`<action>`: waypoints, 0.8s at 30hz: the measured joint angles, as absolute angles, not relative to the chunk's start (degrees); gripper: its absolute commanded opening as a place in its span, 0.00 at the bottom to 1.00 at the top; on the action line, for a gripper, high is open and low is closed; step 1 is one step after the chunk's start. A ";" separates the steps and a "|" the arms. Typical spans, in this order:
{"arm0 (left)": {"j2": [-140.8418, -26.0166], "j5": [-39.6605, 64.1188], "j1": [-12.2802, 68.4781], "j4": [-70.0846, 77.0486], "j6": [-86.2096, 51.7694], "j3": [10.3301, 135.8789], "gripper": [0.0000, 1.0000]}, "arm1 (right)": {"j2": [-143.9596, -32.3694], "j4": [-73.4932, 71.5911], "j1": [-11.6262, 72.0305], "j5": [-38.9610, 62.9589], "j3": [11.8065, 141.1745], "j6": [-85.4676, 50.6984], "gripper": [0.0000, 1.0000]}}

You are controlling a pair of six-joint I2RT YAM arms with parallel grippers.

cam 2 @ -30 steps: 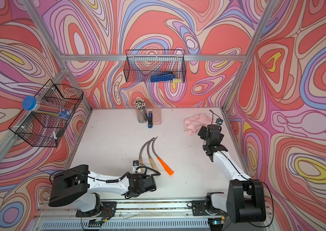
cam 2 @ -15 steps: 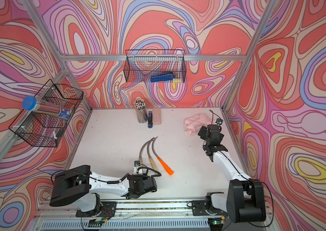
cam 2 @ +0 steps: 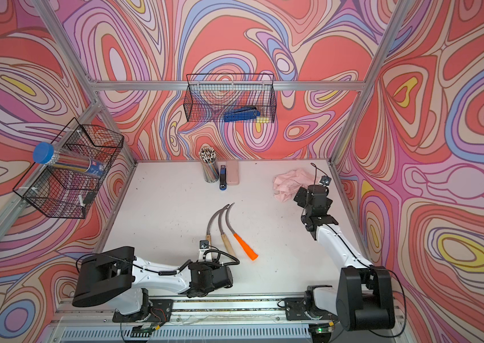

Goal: Wipe small sickles with rags
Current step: Pick up the small sickle from the center of the board.

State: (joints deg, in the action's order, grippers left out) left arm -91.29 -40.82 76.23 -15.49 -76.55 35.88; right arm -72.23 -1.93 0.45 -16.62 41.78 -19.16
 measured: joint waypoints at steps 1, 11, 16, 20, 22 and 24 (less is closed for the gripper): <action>-91.31 -40.86 76.31 -15.35 -76.55 35.88 0.38 | -72.23 -1.93 0.45 -16.62 41.78 -19.16 0.93; -91.53 -41.65 76.51 -16.10 -79.50 35.88 0.32 | -72.23 -1.93 0.45 -16.62 41.78 -19.16 0.93; -91.53 -42.06 76.53 -16.45 -80.66 35.64 0.28 | -72.20 -1.91 0.45 -16.60 41.78 -19.16 0.93; -91.53 -42.26 76.51 -16.47 -80.64 35.57 0.28 | -72.12 -1.91 0.45 -16.60 41.78 -19.18 0.93; -91.53 -42.28 76.51 -16.47 -80.62 35.57 0.28 | -72.12 -1.89 0.45 -16.60 41.78 -19.16 0.93; -91.53 -42.33 76.53 -16.49 -80.62 35.57 0.24 | -72.12 -1.89 0.45 -16.60 41.78 -19.16 0.93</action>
State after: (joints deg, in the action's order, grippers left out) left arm -91.53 -42.33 76.53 -16.49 -80.62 35.57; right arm -72.12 -1.89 0.45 -16.60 41.78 -19.16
